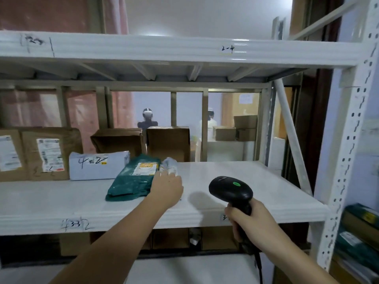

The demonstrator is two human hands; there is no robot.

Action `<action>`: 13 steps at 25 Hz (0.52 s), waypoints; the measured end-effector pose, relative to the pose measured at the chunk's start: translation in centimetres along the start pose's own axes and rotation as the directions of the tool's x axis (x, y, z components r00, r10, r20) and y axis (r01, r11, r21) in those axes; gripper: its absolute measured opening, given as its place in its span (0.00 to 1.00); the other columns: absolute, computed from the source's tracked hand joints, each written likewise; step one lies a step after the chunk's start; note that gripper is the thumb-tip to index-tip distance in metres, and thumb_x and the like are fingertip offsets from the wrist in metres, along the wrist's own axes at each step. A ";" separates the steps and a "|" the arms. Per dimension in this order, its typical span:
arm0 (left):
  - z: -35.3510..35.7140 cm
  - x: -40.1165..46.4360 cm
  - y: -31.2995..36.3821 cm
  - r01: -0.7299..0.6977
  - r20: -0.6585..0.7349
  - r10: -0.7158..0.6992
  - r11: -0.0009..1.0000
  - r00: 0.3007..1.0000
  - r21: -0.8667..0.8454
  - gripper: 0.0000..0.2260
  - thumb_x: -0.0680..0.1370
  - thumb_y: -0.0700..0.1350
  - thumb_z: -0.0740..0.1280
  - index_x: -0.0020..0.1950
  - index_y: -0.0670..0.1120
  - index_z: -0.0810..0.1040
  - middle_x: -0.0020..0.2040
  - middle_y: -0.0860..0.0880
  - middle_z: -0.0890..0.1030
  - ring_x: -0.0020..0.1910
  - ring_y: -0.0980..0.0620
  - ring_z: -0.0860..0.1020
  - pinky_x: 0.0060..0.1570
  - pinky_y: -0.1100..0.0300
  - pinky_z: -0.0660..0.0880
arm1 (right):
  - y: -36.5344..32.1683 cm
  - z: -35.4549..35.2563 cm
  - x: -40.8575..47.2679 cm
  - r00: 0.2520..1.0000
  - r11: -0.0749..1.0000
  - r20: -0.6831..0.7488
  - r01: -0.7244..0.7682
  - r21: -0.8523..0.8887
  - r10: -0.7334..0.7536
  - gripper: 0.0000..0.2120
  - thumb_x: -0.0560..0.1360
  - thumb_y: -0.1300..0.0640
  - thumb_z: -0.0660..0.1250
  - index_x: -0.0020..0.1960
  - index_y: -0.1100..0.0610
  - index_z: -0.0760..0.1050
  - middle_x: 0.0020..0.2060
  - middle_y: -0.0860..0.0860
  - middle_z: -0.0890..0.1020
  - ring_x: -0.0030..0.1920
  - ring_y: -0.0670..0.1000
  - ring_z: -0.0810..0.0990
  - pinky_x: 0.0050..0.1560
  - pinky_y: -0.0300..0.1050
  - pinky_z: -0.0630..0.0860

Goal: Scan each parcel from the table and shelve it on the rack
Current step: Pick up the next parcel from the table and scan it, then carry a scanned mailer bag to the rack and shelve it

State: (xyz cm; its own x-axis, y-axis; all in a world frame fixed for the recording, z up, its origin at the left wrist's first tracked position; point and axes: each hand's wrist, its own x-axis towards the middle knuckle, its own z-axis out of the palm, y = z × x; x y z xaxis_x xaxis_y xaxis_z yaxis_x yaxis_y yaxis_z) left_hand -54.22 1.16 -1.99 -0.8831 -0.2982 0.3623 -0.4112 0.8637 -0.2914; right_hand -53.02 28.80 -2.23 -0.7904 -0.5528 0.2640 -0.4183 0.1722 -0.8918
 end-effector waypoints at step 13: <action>-6.7 -4.7 14.3 -0.265 -0.245 0.145 0.765 0.959 -0.586 0.19 0.85 0.61 0.58 0.68 0.53 0.79 0.68 0.52 0.80 0.66 0.49 0.76 0.65 0.50 0.74 | 2.8 -9.3 -9.6 0.965 0.989 -0.240 -0.127 -0.080 0.105 0.09 0.78 0.57 0.66 0.40 0.60 0.75 0.26 0.56 0.79 0.27 0.55 0.79 0.36 0.51 0.81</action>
State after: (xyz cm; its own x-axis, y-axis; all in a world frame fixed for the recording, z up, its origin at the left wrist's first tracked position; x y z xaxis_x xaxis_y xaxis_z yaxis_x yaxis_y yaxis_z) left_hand -54.46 17.58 -1.94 -0.8510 -0.0612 0.5216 0.0521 0.9784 0.1998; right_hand -50.78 42.22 -3.88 -0.9141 -0.3196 0.2496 -0.3489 0.3061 -0.8858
